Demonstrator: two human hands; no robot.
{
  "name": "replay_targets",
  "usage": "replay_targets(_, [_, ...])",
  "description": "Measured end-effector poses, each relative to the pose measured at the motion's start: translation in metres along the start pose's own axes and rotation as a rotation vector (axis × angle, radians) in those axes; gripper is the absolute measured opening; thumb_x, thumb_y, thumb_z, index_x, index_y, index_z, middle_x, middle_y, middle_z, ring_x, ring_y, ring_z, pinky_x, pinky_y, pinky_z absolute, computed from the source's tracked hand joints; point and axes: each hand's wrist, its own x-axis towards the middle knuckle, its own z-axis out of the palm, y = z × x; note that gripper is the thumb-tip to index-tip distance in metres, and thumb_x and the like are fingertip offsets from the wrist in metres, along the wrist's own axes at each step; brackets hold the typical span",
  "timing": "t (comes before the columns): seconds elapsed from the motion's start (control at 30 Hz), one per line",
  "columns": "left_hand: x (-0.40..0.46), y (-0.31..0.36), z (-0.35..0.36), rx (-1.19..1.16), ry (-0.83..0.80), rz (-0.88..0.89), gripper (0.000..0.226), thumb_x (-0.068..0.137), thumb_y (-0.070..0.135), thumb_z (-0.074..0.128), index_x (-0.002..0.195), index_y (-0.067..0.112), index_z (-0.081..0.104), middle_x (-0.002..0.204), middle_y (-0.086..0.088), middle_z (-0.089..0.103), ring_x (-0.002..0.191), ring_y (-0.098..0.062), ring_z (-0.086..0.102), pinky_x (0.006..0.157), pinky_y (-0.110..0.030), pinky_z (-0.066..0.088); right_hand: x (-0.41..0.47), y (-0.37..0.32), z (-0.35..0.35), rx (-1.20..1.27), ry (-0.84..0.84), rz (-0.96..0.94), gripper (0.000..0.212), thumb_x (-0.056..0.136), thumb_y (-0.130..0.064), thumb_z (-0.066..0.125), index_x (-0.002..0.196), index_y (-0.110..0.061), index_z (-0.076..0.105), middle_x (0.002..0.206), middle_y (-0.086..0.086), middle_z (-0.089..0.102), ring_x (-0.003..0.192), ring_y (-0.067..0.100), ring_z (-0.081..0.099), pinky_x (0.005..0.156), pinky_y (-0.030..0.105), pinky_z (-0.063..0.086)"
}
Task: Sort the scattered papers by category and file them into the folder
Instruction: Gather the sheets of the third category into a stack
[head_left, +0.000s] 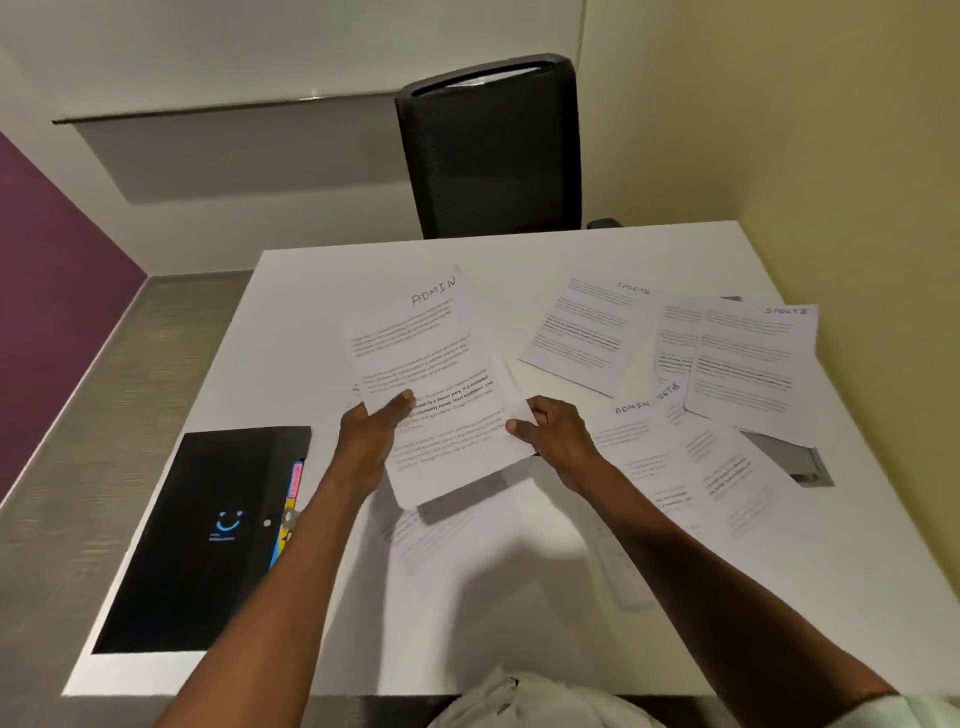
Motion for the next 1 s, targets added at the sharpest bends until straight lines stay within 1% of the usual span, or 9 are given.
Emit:
replay_targets(0.1, [-0.013, -0.01, 0.016, -0.07, -0.037, -0.072, 0.034, 0.091, 0.004, 0.067, 0.124, 0.005, 0.064, 0.116, -0.011, 0.072, 0.105, -0.025, 0.07, 0.08, -0.04, 0.06, -0.017, 0.017, -0.023, 0.025, -0.019, -0.001, 0.013, 0.082, -0.014, 0.076, 0.093, -0.014, 0.069, 0.093, 0.001, 0.075, 0.075, 0.013, 0.067, 0.059, 0.022, 0.046])
replay_targets(0.17, [-0.023, -0.02, 0.028, -0.069, -0.018, -0.077, 0.03, 0.093, 0.0, 0.064, 0.121, 0.007, 0.065, 0.114, -0.01, 0.072, 0.097, -0.022, 0.072, 0.073, -0.038, 0.061, -0.025, 0.028, -0.037, -0.008, -0.012, 0.007, 0.011, 0.083, -0.015, 0.075, 0.081, -0.018, 0.065, 0.076, -0.01, 0.069, 0.063, 0.006, 0.06, 0.054, 0.018, 0.045])
replay_targets(0.23, [-0.032, -0.028, 0.039, -0.061, 0.016, -0.064, 0.028, 0.093, -0.001, 0.063, 0.12, 0.008, 0.065, 0.114, -0.01, 0.072, 0.093, -0.021, 0.073, 0.073, -0.039, 0.061, -0.029, 0.044, -0.053, -0.068, 0.03, 0.05, 0.013, 0.084, -0.022, 0.074, 0.079, -0.015, 0.064, 0.07, -0.011, 0.063, 0.059, 0.006, 0.058, 0.056, 0.025, 0.054])
replay_targets(0.33, [-0.041, -0.038, 0.049, -0.055, 0.066, -0.063, 0.033, 0.093, -0.001, 0.063, 0.126, 0.002, 0.062, 0.116, -0.012, 0.07, 0.098, -0.024, 0.07, 0.088, -0.05, 0.056, -0.03, 0.079, -0.09, -0.392, 0.131, 0.119, 0.025, 0.086, -0.03, 0.067, 0.093, -0.006, 0.067, 0.091, 0.008, 0.07, 0.071, 0.016, 0.062, 0.065, 0.024, 0.052])
replay_targets(0.47, [-0.062, -0.047, 0.059, 0.025, 0.077, -0.053, 0.03, 0.095, 0.001, 0.061, 0.125, 0.003, 0.062, 0.106, -0.006, 0.071, 0.091, -0.019, 0.07, 0.078, -0.038, 0.06, -0.041, 0.132, -0.142, -0.779, 0.31, 0.258, 0.046, 0.087, -0.033, 0.062, 0.119, -0.002, 0.051, 0.116, 0.02, 0.054, 0.106, 0.037, 0.055, 0.086, 0.04, 0.047])
replay_targets(0.57, [-0.074, -0.056, 0.065, 0.093, 0.077, -0.074, 0.03, 0.095, 0.002, 0.061, 0.126, 0.003, 0.061, 0.108, -0.006, 0.071, 0.1, -0.025, 0.068, 0.093, -0.045, 0.053, -0.046, 0.156, -0.159, -0.95, 0.392, 0.323, 0.066, 0.083, -0.045, 0.068, 0.125, 0.0, 0.045, 0.122, 0.019, 0.049, 0.114, 0.035, 0.05, 0.088, 0.042, 0.05])
replay_targets(0.63, [-0.079, -0.063, 0.069, 0.099, 0.088, -0.084, 0.029, 0.096, 0.0, 0.059, 0.125, 0.003, 0.061, 0.114, -0.01, 0.068, 0.104, -0.029, 0.066, 0.097, -0.045, 0.05, -0.047, 0.166, -0.163, -1.005, 0.408, 0.342, 0.072, 0.077, -0.052, 0.073, 0.123, -0.003, 0.045, 0.122, 0.014, 0.047, 0.116, 0.029, 0.048, 0.085, 0.04, 0.052])
replay_targets(0.77, [-0.083, -0.073, 0.075, 0.154, 0.127, -0.054, 0.025, 0.097, -0.001, 0.057, 0.12, 0.008, 0.061, 0.099, -0.002, 0.068, 0.084, -0.017, 0.066, 0.079, -0.034, 0.055, -0.04, 0.172, -0.168, -1.036, 0.382, 0.323, 0.074, 0.07, -0.052, 0.08, 0.117, -0.005, 0.048, 0.116, 0.011, 0.048, 0.112, 0.026, 0.049, 0.081, 0.041, 0.053])
replay_targets(1.0, [-0.072, -0.072, 0.077, 0.207, 0.167, -0.01, 0.022, 0.097, 0.006, 0.06, 0.118, 0.012, 0.062, 0.106, -0.006, 0.069, 0.092, -0.024, 0.067, 0.087, -0.041, 0.053, -0.025, 0.161, -0.178, -0.911, 0.291, 0.397, 0.077, 0.071, -0.035, 0.083, 0.127, -0.004, 0.039, 0.124, 0.014, 0.055, 0.119, 0.032, 0.051, 0.091, 0.043, 0.047])
